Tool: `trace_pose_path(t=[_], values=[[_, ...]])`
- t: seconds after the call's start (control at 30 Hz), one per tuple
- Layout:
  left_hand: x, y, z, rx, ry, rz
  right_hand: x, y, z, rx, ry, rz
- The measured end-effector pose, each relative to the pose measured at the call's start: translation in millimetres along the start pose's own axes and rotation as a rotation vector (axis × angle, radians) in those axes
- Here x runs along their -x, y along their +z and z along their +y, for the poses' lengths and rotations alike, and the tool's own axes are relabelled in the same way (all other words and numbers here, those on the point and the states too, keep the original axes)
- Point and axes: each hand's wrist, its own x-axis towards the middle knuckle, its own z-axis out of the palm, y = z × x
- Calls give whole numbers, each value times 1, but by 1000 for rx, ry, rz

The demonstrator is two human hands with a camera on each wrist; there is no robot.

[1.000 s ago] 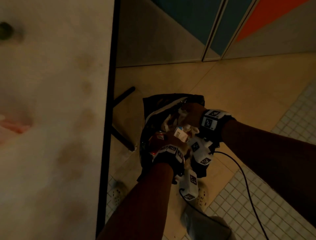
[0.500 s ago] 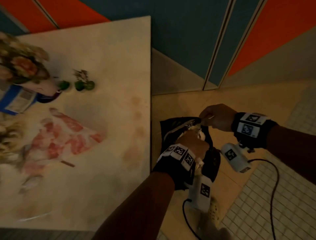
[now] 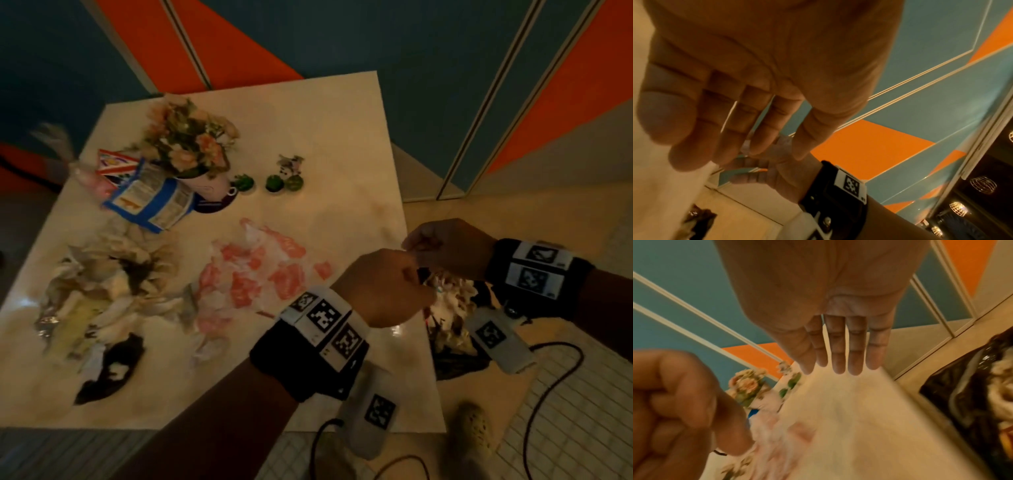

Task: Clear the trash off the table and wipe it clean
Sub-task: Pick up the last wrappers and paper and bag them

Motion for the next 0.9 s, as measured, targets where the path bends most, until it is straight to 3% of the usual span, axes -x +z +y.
trace_pose_path(t=[0.1,0.2,0.33,0.4,0.5,0.57,0.63,0.77,0.9], values=[[31,-38,-40,-5,-41,67,-2,29,-34,-87,-14,-31],[52,-83,-90,5,-107,155,-7,54,-63,-18,-58,-76],[62,-139,-166,-176,-286,392,-15,83,-84,135,-100,-76],[67,-157,-200,-234,-409,448,-19,94,-92,236,-174,-48],[78,-166,-239,-255,-545,414,-29,116,-110,473,-384,-36],[85,-160,-253,-220,-539,343,-40,134,-122,627,-540,-32],[88,-149,-260,-199,-490,272,-48,152,-136,804,-590,-99],[83,-133,-272,-280,-481,223,-73,180,-152,972,-386,-252],[81,-120,-280,-366,-548,151,-97,188,-150,875,-186,-326]])
